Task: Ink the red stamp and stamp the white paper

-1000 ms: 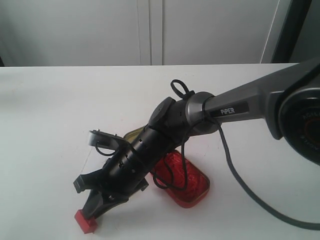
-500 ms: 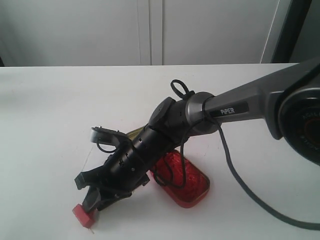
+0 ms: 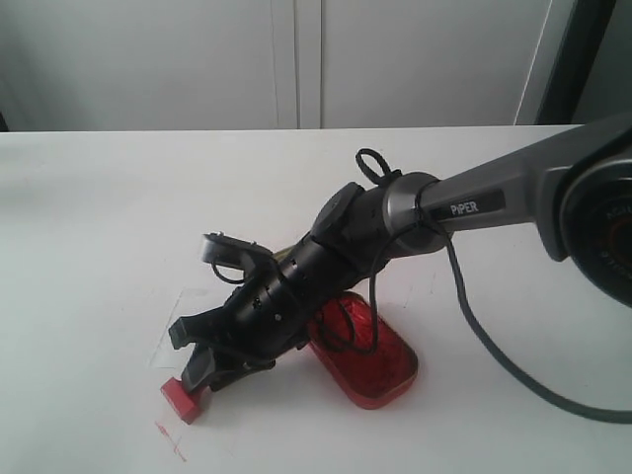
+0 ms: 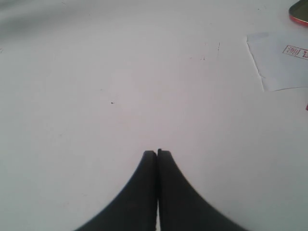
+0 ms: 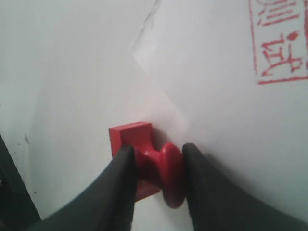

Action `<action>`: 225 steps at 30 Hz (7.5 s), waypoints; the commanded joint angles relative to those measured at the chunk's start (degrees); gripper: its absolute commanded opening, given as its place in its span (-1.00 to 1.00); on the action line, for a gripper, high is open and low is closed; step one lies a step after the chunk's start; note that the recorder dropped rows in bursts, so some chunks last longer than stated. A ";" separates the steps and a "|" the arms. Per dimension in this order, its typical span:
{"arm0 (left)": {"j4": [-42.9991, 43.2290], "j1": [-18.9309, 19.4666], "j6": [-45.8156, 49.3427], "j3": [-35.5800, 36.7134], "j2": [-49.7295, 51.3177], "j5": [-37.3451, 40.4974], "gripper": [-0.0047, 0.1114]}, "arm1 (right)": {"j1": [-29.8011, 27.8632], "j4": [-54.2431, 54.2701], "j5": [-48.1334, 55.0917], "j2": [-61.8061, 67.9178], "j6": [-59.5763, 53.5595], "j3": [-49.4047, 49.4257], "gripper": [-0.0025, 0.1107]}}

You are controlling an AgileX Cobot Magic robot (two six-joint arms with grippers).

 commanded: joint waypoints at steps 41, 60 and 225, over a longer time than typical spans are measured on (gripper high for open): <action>-0.14 -0.28 -0.09 0.56 -0.22 0.06 -0.92 | -0.63 -5.00 -7.30 -7.07 -0.20 0.26 -0.96; -0.14 -0.28 -0.09 0.56 -0.22 0.06 -0.92 | -0.63 -35.62 -5.52 -18.10 21.04 0.26 -0.96; -0.14 -0.28 -0.09 0.56 -0.22 0.06 -0.92 | -36.93 -58.53 -17.98 -105.48 32.21 51.57 -0.96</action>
